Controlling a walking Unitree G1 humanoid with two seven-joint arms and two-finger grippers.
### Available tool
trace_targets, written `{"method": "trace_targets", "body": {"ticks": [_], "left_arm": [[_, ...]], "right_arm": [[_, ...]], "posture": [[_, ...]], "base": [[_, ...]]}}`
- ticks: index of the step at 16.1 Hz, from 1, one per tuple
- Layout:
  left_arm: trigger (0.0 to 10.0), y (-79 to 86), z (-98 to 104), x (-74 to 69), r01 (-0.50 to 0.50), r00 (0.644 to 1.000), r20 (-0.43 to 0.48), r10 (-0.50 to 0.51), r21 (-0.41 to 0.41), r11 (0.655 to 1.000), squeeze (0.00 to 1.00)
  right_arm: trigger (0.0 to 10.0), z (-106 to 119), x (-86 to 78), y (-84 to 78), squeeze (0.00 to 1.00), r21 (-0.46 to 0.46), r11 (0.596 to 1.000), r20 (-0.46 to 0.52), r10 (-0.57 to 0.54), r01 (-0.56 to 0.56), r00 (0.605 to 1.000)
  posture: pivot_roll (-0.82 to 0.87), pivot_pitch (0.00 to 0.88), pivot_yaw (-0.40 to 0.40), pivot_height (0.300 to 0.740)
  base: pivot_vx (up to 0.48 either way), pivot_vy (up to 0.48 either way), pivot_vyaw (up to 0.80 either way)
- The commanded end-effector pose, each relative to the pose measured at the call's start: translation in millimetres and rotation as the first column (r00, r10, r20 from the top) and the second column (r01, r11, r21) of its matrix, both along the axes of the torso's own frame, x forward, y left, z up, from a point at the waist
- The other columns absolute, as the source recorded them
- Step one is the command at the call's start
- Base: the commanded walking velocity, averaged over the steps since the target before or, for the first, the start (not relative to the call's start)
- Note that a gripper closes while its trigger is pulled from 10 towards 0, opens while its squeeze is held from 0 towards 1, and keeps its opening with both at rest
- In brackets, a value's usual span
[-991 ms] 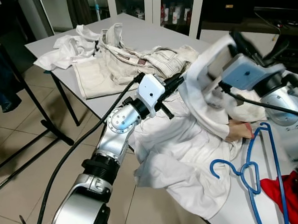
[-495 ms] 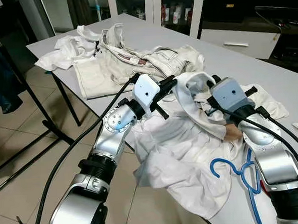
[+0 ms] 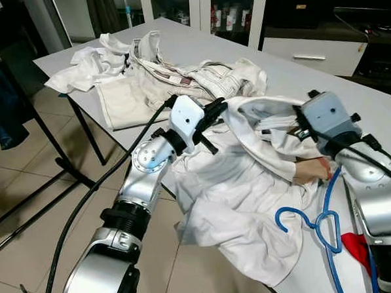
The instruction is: Hang hanger
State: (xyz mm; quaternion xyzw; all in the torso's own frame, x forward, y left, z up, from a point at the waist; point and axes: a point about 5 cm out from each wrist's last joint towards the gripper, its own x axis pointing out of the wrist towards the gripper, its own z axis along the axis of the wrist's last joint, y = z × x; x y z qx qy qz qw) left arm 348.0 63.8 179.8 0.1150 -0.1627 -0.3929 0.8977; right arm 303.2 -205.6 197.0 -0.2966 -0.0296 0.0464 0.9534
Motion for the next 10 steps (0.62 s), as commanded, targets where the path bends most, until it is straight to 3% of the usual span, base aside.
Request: {"method": "trace_targets", "body": {"ticks": [1,2,3,4,5,7,10], "left_arm": [[10.0,0.4,4.2,0.9,0.005,1.000,0.005,-0.005,-0.002,1.000,0.00],[10.0,0.3,3.9,0.7,0.006,1.000,0.004,-0.006,-0.002,1.000,0.00],[10.0,0.4,3.7,0.6,0.007,1.000,0.003,-0.007,-0.002,1.000,0.00],[10.0,0.6,3.5,0.7,0.007,1.000,0.002,-0.007,-0.001,1.000,0.00],[10.0,1.2,3.3,0.8,0.005,1.000,0.001,-0.005,0.001,1.000,0.00],[10.0,1.4,3.2,1.0,0.004,1.000,0.001,-0.004,0.001,1.000,0.00],[10.0,-1.5,3.1,0.1,0.011,1.000,0.001,-0.011,-0.002,1.000,0.00]], "right_arm": [[10.0,6.0,-0.7,-5.6,0.00,0.100,0.995,-0.007,-0.017,0.018,1.000],[10.0,3.9,-3.6,-9.1,0.00,0.176,0.984,-0.040,-0.008,0.015,0.999],[10.0,2.5,-5.3,-12.1,0.01,0.193,0.981,-0.057,-0.007,0.018,0.998],[10.0,0.5,-7.6,-18.6,0.39,0.175,0.984,-0.077,-0.025,0.038,0.997],[10.0,-0.4,-11.2,-26.9,1.00,0.170,0.984,-0.098,-0.043,0.060,0.994],[10.0,1.3,-15.7,-26.4,1.00,0.211,0.977,-0.120,0.001,0.024,0.993],[10.0,-1.1,-32.9,-25.3,0.99,0.357,0.932,-0.215,0.152,-0.067,0.965]], "posture": [[-0.02,0.011,0.070,0.723],[-0.02,0.010,0.071,0.723],[-0.02,0.010,0.071,0.723],[-0.02,0.010,0.074,0.723],[-0.02,0.010,0.074,0.723],[-0.02,0.009,0.074,0.723],[-0.03,0.009,0.074,0.723]], "base": [[0.000,0.000,0.00],[0.000,0.000,0.00],[0.000,0.000,0.00],[0.000,0.000,0.00],[0.000,0.000,0.00],[0.000,0.000,0.00],[0.000,0.000,0.00]]}}
